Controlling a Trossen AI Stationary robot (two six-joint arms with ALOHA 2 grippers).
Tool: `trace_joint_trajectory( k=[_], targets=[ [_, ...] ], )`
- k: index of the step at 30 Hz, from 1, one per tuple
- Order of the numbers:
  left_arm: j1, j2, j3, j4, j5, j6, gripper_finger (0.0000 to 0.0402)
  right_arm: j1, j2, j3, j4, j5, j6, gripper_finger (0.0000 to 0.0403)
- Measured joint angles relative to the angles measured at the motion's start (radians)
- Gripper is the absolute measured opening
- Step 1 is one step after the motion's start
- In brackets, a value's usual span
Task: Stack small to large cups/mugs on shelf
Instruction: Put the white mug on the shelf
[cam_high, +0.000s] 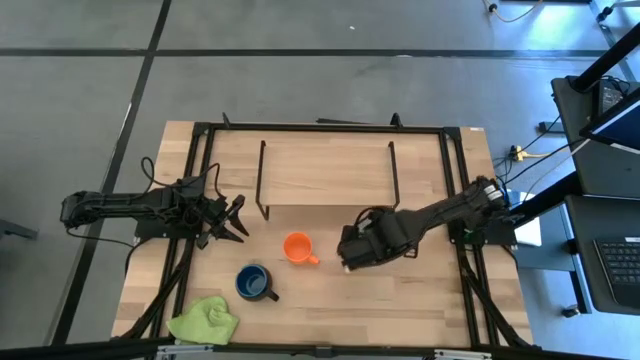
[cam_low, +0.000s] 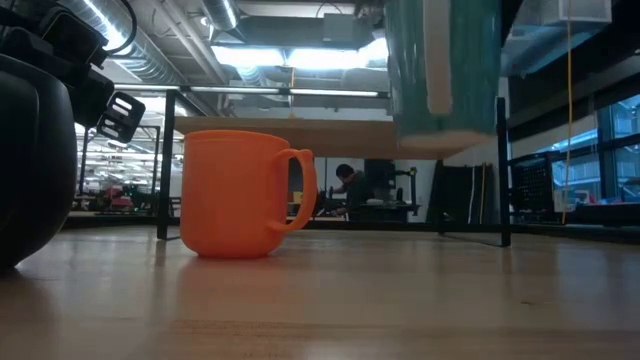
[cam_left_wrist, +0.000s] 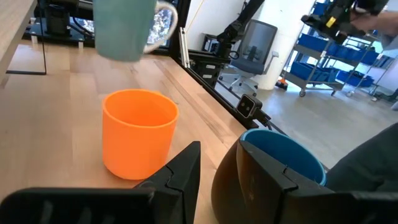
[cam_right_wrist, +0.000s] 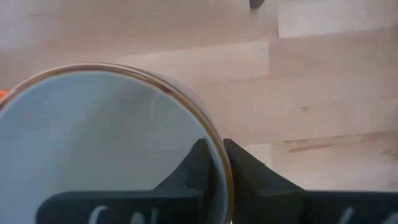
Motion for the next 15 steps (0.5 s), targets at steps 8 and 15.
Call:
trace_joint_trajectory(
  k=[8, 15],
  targets=[
    [0.000, 0.000, 0.000, 0.000, 0.000, 0.000, 0.0099, -0.057, -0.099, 0.000, -0.001, 0.048, -0.157, 0.0033],
    [0.000, 0.000, 0.000, 0.000, 0.000, 0.000, 0.0099, -0.097, -0.185, 0.000, -0.001, 0.055, -0.283, 0.0034]
  ],
)
